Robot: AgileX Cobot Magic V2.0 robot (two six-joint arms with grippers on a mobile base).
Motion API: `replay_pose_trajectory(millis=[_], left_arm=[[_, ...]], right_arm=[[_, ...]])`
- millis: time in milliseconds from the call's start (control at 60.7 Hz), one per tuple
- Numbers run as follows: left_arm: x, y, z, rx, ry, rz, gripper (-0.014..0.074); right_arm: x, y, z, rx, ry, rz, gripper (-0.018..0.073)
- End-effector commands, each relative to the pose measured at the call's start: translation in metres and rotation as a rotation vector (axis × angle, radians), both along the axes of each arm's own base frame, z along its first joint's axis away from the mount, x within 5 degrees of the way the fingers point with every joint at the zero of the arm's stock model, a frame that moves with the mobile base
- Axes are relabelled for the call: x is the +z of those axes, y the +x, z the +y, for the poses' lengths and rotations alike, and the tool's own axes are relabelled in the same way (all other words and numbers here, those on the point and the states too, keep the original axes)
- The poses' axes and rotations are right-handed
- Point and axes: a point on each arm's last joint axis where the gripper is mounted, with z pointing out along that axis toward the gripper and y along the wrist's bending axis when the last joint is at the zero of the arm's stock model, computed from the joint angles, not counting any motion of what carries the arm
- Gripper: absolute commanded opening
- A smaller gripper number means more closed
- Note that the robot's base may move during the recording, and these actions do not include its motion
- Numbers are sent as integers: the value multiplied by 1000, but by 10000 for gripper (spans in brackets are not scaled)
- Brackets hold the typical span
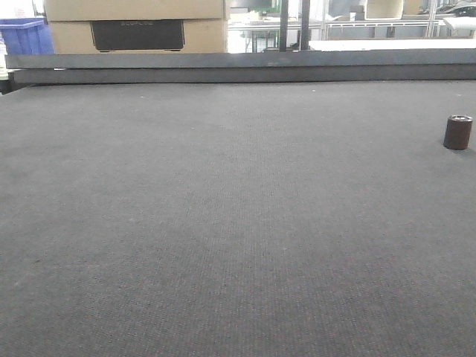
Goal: Place cylindrical capacitor in blue bin on shelf
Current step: 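Move left gripper to orange cylinder and right gripper to brown capacitor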
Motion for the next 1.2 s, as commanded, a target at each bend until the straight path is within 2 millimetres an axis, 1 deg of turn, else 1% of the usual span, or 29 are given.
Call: replay_pose_trajectory(millis=[0, 346, 412, 478, 626, 758, 890, 956, 1005, 1038, 1120, 1170, 1186], left_arm=[[3, -1, 0, -5, -9, -27, -111], [3, -1, 0, -5, -9, -27, -111], [4, -1, 0, -5, -9, -38, -111], [5, -1, 0, -5, -10, -57, -111], [9, -1, 0, -5, -13, -93, -111], [16, -2, 0, -4, -18, -175, -111], [25, -4, 0, -2, -24, -280, -111], [25, -4, 0, -2, -24, -281, -111], [35, -6, 0, -3, -25, -290, -111], [43, -8, 0, -3, -25, -292, -111], [68, -15, 1, -5, -23, -289, -111], [86, -19, 1, -5, -22, -278, -111], [89, -18, 1, -6, -20, -257, -111]], right_arm=[[1, 0, 0, -5, 3, -24, -162], [1, 0, 0, -5, 3, -24, -162], [1, 0, 0, -5, 3, -24, -162], [1, 0, -1, -8, -36, -24, -162], [1, 0, -1, -8, -36, -24, -162], [2, 0, -1, -8, -36, -32, -162], [7, 0, -1, -14, -36, -85, -162], [13, -1, -2, -21, -27, -151, -162], [15, -1, -2, -23, -12, -175, -162], [22, -2, -2, -23, -10, -194, -162], [50, -9, -1, -18, -10, -246, -162], [72, -16, -1, -13, -11, -280, -162], [81, -20, -1, -11, -11, -292, -162]])
